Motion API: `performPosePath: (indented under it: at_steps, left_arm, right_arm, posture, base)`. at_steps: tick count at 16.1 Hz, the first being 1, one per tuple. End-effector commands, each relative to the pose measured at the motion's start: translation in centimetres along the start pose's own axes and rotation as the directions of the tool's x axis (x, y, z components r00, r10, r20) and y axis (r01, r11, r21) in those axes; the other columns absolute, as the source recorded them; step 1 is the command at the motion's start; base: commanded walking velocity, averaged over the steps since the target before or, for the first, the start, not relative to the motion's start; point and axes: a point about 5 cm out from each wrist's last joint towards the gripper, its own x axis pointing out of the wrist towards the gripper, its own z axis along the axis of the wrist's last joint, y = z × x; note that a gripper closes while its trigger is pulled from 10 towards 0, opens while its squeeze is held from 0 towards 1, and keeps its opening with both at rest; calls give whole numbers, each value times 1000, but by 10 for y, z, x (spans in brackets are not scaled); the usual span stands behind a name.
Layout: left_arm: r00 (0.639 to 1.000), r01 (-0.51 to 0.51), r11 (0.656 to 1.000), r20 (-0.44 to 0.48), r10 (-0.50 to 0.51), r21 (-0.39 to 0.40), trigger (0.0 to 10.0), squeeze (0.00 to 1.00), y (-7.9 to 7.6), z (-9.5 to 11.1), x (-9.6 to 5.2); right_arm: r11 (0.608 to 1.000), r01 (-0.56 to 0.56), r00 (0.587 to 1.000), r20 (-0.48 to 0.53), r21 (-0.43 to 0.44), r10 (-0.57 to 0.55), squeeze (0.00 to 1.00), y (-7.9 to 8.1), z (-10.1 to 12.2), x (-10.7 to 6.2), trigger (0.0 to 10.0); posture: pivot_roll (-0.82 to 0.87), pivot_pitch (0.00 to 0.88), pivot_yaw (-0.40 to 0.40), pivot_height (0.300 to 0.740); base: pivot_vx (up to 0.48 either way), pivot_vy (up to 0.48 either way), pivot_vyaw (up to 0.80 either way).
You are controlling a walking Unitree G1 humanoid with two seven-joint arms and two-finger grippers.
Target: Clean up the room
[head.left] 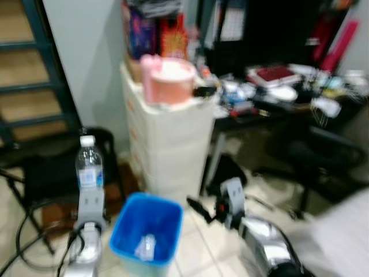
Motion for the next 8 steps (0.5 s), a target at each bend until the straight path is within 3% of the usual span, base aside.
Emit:
performPosePath:
  at_steps: [1, 2, 3, 5, 7, 8]
  left_arm:
    - [994, 102, 995, 31, -102, 8, 10000, 0, -16, 7, 11]
    - [991, 134, 991, 14, -135, 23, 10000, 0, -16, 5, 16]
    - [965, 261, 959, -42, -257, 107, 10000, 0, -21, 6, 32]
    - [961, 275, 951, -57, -270, 138, 10000, 0, -19, 11, 39]
    - [965, 262, 956, -41, -259, 131, 10000, 0, -14, 19, 48]
    - [965, 260, 956, -43, -257, 135, 10000, 0, -15, 19, 49]
  right_arm:
    - [999, 33, 999, -12, -13, -33, 0, -12, 1, -10, 10000]
    - [999, 30, 999, -15, -12, -30, 0, -12, 1, -10, 10000]
    - [1000, 22, 1000, -19, -21, -22, 0, -11, 1, -9, 10000]
    - [998, 25, 999, -38, -49, -27, 0, -11, 0, -9, 10000]
    - [997, 58, 998, -33, -51, -60, 0, -14, -2, -14, 10000]
    - [997, 59, 998, -29, -53, -61, 0, -13, -4, -16, 10000]
  posture:
    - [82, 3, -75, 740]
    - [83, 4, -78, 740]
    - [74, 8, -80, 740]
    - [66, 10, -77, 740]
    - [26, 23, -61, 740]
    - [18, 28, -59, 740]
  base:
    - [480, 0, 0]
    - [480, 0, 0]
    - [0, 0, 0]
    - [0, 0, 0]
    - [0, 0, -659]
    - [0, 0, 0]
